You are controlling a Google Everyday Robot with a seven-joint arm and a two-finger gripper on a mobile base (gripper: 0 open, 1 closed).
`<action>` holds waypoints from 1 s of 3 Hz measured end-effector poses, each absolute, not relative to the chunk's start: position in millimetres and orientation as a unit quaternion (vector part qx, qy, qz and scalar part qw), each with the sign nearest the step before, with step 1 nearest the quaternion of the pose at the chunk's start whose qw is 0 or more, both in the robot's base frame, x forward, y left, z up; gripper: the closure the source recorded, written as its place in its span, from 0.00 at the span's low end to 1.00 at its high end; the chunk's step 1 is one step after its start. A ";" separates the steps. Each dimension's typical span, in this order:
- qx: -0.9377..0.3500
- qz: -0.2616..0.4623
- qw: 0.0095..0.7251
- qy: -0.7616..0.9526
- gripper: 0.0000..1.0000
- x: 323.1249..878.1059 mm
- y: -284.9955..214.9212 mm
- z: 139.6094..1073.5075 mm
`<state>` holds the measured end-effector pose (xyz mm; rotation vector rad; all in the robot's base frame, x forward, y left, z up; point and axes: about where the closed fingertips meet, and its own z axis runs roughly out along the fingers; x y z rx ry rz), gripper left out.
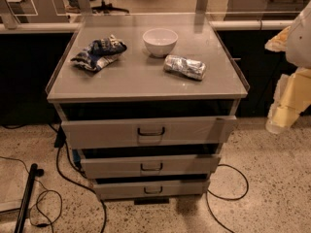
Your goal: Open middle drawer
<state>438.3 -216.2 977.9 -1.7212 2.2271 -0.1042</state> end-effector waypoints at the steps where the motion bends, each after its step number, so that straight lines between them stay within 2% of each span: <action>1: -0.603 -0.037 0.162 0.780 0.00 438.3 -216.2 977.9; 2: -0.611 -0.039 0.187 0.768 0.00 436.0 -212.1 973.2; 3: -0.623 -0.022 0.242 0.744 0.00 418.7 -209.9 946.3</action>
Offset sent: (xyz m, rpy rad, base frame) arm -0.0096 0.0145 -0.0212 0.0862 -0.1583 0.1110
